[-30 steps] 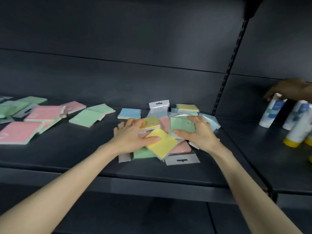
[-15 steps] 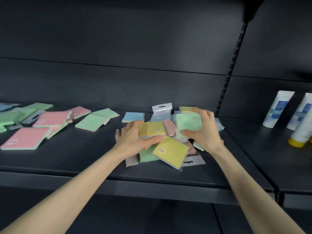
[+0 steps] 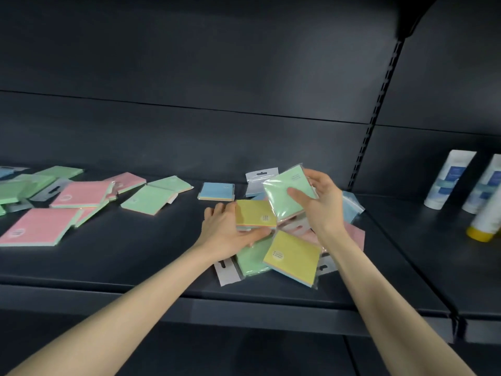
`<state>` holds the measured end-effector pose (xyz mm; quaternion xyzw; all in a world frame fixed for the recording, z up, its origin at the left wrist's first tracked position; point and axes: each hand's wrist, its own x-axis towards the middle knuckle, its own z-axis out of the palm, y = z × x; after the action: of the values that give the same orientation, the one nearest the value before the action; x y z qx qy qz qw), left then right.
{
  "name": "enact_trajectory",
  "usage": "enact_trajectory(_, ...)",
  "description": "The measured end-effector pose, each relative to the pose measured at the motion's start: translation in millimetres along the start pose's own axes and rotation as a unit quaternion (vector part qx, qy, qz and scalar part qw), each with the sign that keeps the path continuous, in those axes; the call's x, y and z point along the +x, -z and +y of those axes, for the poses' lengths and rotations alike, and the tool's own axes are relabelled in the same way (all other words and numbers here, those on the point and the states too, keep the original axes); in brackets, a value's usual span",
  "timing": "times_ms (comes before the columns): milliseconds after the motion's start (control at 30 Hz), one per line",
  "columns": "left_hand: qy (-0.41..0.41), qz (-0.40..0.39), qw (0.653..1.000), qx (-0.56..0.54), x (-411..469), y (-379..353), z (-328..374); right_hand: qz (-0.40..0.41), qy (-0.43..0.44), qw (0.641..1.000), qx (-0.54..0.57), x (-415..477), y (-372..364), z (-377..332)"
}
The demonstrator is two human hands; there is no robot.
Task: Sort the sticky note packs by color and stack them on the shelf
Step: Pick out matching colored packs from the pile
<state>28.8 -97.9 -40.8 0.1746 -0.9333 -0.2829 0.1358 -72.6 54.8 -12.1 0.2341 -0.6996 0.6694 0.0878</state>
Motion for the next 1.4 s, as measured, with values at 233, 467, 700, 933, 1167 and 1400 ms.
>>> enact_trajectory(233,-0.003,-0.027,0.982,-0.185,-0.9,21.4,-22.9,-0.042,0.023,0.994,-0.100,-2.5,-11.8,12.6)
enact_trajectory(467,-0.003,0.033,0.961,-0.274,3.1,49.4,-20.0,-0.045,0.043,0.991,-0.121,-5.8,-11.3,11.7)
enact_trajectory(700,-0.006,0.116,0.897,-0.426,-4.8,53.7,-19.9,-0.045,0.012,0.994,-0.104,-7.0,-9.1,13.1)
enact_trajectory(933,0.016,0.118,0.914,-0.387,-1.2,51.8,-24.9,-0.048,0.020,0.994,-0.095,-9.5,-8.4,7.9)
enact_trajectory(1167,0.069,0.159,0.931,-0.322,6.9,38.1,-29.1,0.005,0.051,0.997,-0.057,-13.1,-6.5,3.2)
enact_trajectory(1400,0.045,0.172,0.922,-0.344,5.9,40.1,-26.2,-0.051,0.066,0.996,-0.033,-16.7,-9.3,1.5)
